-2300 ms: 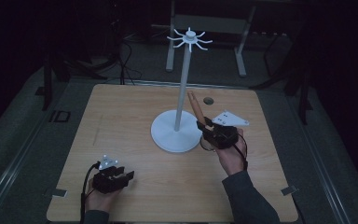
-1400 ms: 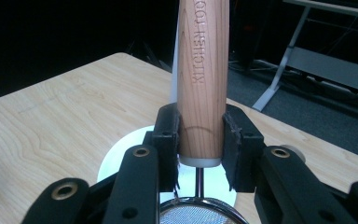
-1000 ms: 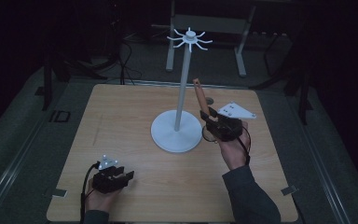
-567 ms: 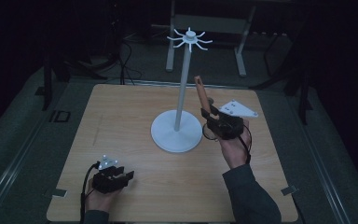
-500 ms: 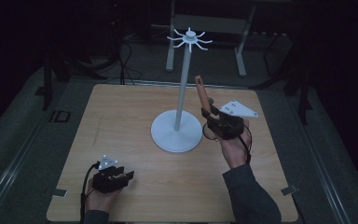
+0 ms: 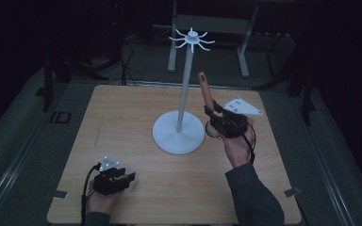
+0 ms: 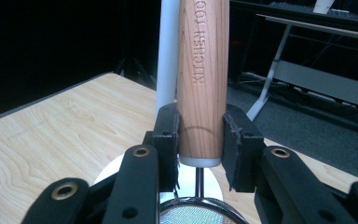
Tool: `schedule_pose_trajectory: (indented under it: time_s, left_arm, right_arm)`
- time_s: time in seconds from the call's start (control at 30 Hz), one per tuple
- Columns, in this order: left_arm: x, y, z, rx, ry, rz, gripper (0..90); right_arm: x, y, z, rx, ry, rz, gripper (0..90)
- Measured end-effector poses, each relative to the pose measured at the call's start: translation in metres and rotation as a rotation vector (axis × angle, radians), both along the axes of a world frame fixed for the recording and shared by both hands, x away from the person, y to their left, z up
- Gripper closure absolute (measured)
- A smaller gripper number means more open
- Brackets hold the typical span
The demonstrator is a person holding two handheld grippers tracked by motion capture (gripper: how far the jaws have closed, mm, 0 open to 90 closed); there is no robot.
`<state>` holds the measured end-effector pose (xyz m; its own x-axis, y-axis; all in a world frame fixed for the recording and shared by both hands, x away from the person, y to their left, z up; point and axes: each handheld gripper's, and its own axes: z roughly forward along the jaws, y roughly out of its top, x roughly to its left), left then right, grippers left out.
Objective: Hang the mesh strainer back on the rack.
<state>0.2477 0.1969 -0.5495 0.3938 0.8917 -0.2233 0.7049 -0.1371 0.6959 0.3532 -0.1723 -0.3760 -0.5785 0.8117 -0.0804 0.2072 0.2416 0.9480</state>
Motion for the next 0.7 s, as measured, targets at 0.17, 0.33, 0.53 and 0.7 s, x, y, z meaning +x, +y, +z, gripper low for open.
schedule_pose_trajectory:
  time_s: [0.17,0.33,0.53,0.7]
  left_arm:
    - [0.0,0.0,0.0,-0.001,0.0,-0.001,50.1]
    - [0.0,-0.001,0.0,-0.001,0.0,-0.001,50.1]
    - [0.0,-0.001,0.0,0.003,0.001,-0.001,50.1]
    - [0.0,-0.001,-0.001,0.003,0.001,0.0,50.4]
  right_arm:
    - [-0.001,0.0,0.005,0.016,-0.012,-0.004,69.2]
    - [-0.001,-0.001,0.009,0.02,-0.021,-0.005,69.2]
    - [-0.003,-0.001,0.015,0.029,-0.037,0.0,69.2]
    - [-0.003,0.0,0.019,0.034,-0.046,-0.003,69.2]
